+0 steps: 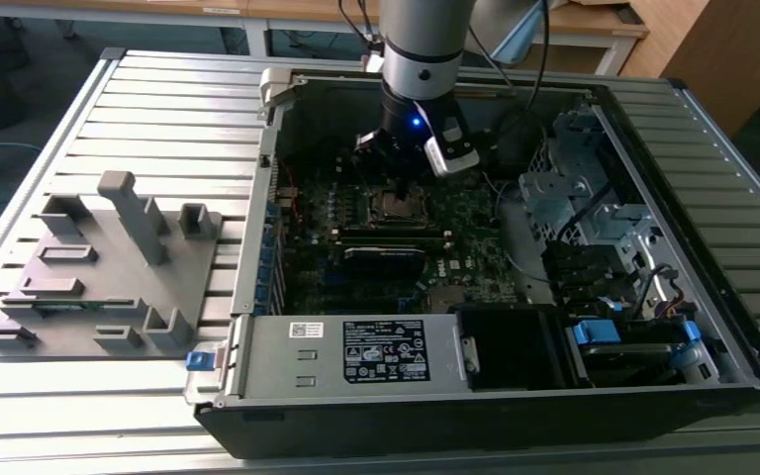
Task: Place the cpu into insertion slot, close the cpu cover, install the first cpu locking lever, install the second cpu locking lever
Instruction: 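Install the first cpu locking lever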
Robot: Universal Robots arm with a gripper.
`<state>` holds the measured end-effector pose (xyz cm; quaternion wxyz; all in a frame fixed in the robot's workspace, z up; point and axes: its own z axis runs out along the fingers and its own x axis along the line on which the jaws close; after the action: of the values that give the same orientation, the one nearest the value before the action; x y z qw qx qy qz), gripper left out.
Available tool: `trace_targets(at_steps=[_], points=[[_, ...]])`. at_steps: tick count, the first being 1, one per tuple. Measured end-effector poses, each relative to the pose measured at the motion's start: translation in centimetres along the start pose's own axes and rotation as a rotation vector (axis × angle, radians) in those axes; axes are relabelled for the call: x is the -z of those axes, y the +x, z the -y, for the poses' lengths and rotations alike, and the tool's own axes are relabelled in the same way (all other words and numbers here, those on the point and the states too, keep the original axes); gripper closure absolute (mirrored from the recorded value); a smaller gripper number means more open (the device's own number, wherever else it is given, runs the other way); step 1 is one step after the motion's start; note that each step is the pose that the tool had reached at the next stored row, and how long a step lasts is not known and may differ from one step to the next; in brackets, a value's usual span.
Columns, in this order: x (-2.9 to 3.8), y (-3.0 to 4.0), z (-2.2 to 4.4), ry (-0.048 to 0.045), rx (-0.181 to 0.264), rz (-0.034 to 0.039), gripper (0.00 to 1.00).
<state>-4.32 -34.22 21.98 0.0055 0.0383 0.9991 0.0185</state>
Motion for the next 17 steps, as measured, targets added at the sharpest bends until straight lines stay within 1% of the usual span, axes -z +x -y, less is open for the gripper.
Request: trace_targets(at_steps=[8, 17], points=[[0.11, 0.0, 0.0, 0.0, 0.0, 0.0, 0.89], [0.74, -0.01, -0.03, -0.0001, 0.0, 0.0001, 0.89]])
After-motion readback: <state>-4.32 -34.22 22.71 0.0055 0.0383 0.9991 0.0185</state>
